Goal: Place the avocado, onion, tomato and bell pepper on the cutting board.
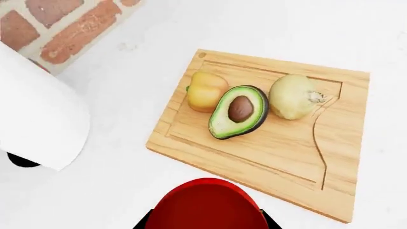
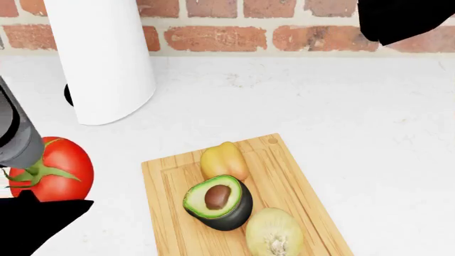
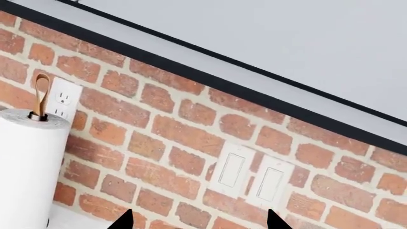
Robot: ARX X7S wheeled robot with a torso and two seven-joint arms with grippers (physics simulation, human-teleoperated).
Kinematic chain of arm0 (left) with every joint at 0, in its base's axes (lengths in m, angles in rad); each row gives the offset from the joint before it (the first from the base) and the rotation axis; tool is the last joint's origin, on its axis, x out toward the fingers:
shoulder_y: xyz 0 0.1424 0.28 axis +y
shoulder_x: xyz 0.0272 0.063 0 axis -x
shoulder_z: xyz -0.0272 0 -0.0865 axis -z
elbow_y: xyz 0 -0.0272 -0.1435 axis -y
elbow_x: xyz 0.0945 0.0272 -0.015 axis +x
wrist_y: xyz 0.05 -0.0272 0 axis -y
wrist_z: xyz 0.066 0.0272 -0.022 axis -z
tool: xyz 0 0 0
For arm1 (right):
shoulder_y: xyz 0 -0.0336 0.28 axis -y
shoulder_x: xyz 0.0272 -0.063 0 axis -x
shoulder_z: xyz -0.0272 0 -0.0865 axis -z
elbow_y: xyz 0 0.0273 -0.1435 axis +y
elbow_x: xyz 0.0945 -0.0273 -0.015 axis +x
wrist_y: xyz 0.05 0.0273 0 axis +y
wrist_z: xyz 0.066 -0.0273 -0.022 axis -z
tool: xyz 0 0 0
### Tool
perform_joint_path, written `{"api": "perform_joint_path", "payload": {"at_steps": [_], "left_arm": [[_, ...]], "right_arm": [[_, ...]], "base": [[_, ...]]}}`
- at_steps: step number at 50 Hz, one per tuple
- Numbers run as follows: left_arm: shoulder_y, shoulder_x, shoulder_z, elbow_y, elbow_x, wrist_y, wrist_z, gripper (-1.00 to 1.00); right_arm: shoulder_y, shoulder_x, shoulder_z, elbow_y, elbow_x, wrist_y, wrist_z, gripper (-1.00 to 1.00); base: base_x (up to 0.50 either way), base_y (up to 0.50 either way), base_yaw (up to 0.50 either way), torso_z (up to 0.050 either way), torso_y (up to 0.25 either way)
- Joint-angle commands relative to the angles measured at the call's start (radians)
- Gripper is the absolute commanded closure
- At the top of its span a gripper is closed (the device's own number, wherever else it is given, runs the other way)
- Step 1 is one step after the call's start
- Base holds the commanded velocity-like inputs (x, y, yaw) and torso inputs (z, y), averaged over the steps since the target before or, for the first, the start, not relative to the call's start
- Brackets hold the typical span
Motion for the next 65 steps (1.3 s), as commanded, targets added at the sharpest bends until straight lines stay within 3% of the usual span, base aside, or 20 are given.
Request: {"api": "perform_joint_path", "payload": {"at_steps": [1, 14, 33, 42, 65], "left_arm": [[0.038, 0.121, -0.032, -0.07, 0.089, -0.012, 0.067, 1.0], [0.156, 0.247, -0.088, -0.154, 0.308, -0.012, 0.218, 1.0], [0.227, 0.334, -0.058, -0.152, 0.358, 0.012, 0.266, 1.0], [0.257, 0.397, -0.066, -0.183, 0.45, 0.022, 0.348, 1.0], [0.318, 0.423, -0.026, -0.16, 0.444, 0.053, 0.341, 1.0]], "right_arm": [[-0.023, 0.008, 0.001, -0.004, -0.014, -0.012, 0.0, -1.0], [-0.057, 0.022, 0.001, -0.015, -0.026, -0.031, -0.004, -1.0], [-0.068, 0.033, 0.008, -0.022, -0.031, -0.032, -0.01, -1.0], [-0.085, 0.048, 0.011, -0.03, -0.039, -0.04, -0.018, -1.0], [-0.09, 0.059, 0.021, -0.04, -0.039, -0.039, -0.02, -1.0]], "base": [[0.0, 0.0, 0.0, 0.0, 0.0], [0.0, 0.0, 0.0, 0.0, 0.0], [0.0, 0.0, 0.0, 0.0, 0.0], [0.0, 0.0, 0.0, 0.0, 0.001], [0.0, 0.0, 0.0, 0.0, 0.0]]}}
